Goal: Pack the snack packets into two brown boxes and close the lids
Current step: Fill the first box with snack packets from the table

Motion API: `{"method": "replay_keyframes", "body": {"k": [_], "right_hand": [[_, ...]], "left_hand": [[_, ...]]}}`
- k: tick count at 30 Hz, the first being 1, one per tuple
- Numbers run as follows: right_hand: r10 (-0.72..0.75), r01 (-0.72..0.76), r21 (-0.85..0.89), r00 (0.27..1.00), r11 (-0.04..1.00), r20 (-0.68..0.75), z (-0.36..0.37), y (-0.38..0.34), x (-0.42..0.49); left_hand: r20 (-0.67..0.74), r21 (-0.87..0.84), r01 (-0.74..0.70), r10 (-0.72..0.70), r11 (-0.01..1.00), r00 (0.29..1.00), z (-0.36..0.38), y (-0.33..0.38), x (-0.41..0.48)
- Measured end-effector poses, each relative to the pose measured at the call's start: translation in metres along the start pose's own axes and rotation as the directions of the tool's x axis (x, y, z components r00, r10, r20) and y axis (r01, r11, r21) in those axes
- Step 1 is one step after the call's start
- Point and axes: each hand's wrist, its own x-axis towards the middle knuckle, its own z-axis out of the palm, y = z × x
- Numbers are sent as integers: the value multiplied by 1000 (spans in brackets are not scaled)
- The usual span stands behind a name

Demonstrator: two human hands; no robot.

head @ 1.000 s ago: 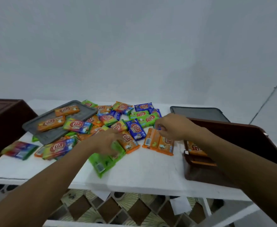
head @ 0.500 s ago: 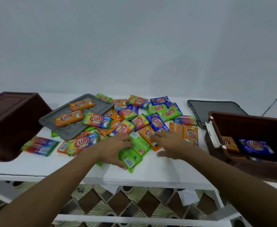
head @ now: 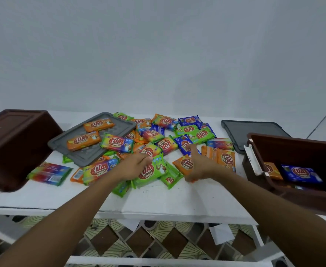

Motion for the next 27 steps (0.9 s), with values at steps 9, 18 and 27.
{"method": "replay_keyframes", "body": {"k": [9, 18, 27], "right_hand": [[-107, 90, 423, 994, 902, 16, -105, 24, -33], [-35, 95, 416, 988, 905, -148, -215, 144, -109], [6, -28, -426, 999, 904, -53, -221, 276, -112]], "left_hand": [[175, -117, -10, 30, 993, 984, -13, 63, 37], [162, -216, -119, 156, 969, 974, 34, 209, 114], [383, 248, -442, 332, 862, 862, 141, 319, 172]]}}
